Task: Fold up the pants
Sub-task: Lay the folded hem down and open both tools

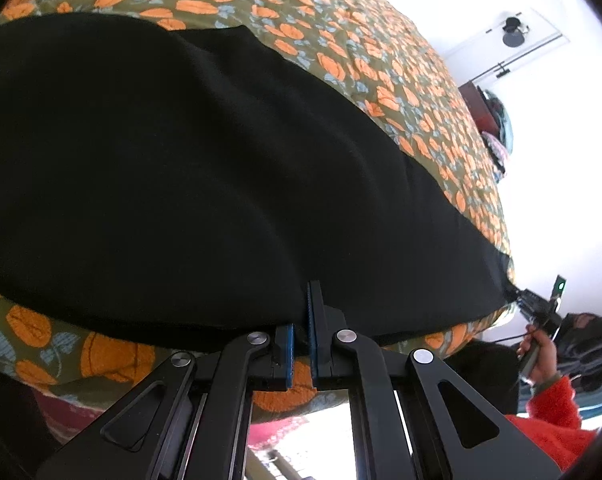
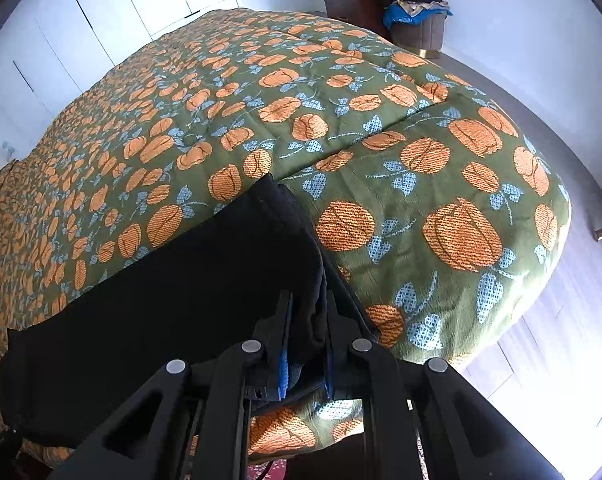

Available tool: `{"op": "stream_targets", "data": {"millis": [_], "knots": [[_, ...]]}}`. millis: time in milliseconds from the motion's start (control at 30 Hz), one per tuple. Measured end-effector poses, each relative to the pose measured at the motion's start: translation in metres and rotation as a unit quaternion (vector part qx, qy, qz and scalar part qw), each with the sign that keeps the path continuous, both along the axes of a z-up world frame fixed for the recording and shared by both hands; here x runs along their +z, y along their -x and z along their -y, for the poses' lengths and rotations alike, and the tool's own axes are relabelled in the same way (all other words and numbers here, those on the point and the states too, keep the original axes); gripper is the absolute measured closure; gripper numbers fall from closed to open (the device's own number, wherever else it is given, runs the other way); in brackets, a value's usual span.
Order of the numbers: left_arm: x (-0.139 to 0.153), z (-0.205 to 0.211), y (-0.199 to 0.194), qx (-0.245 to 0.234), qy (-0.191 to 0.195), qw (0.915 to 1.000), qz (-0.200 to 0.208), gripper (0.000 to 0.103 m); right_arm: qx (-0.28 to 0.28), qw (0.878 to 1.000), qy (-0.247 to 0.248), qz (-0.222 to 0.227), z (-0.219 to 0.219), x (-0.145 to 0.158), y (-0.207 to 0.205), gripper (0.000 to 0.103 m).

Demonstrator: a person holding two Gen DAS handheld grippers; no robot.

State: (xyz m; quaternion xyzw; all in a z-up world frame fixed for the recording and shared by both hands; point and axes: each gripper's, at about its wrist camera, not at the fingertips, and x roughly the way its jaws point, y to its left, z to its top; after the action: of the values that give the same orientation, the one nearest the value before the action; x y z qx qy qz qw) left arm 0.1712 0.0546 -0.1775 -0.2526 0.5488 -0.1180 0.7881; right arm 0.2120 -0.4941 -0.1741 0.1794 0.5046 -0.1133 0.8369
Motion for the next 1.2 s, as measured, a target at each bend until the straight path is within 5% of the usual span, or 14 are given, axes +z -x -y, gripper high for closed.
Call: {"op": "stream_targets", "data": {"millis": [667, 767, 833, 867, 900, 1100, 1200], "knots": [[-0.011, 0.005, 0.010, -0.023, -0.045, 0.9982, -0.033, 0.097, 0.007, 1.000, 0.004, -0.007, -0.001, -0.004, 0.000, 0.090], [-0.007, 0.003, 0.011, -0.019, -0.061, 0.9973, -0.036, 0.075, 0.004, 1.000, 0.009, 0.012, -0.001, 0.003, 0.004, 0.073], [-0.004, -0.002, 0.016, -0.013, -0.082, 0.9957, -0.040, 0.036, -0.002, 0.999, 0.023, 0.042, -0.001, 0.014, 0.012, 0.043], [-0.001, -0.006, 0.019, -0.007, -0.089, 0.9952, -0.042, 0.031, -0.007, 0.998, 0.033, 0.052, -0.001, 0.019, 0.015, 0.027], [0.002, -0.009, 0.023, -0.001, -0.092, 0.9948, -0.042, 0.031, -0.020, 0.996, 0.053, 0.072, -0.002, 0.028, 0.023, 0.024], [0.037, -0.028, 0.061, 0.029, -0.121, 0.9920, -0.018, 0.031, -0.107, 0.972, 0.131, 0.161, -0.003, 0.069, 0.062, 0.023], [0.068, -0.029, 0.078, 0.045, -0.147, 0.9870, 0.044, 0.028, -0.112, 0.964, 0.148, 0.188, -0.014, 0.088, 0.073, 0.022]]}}
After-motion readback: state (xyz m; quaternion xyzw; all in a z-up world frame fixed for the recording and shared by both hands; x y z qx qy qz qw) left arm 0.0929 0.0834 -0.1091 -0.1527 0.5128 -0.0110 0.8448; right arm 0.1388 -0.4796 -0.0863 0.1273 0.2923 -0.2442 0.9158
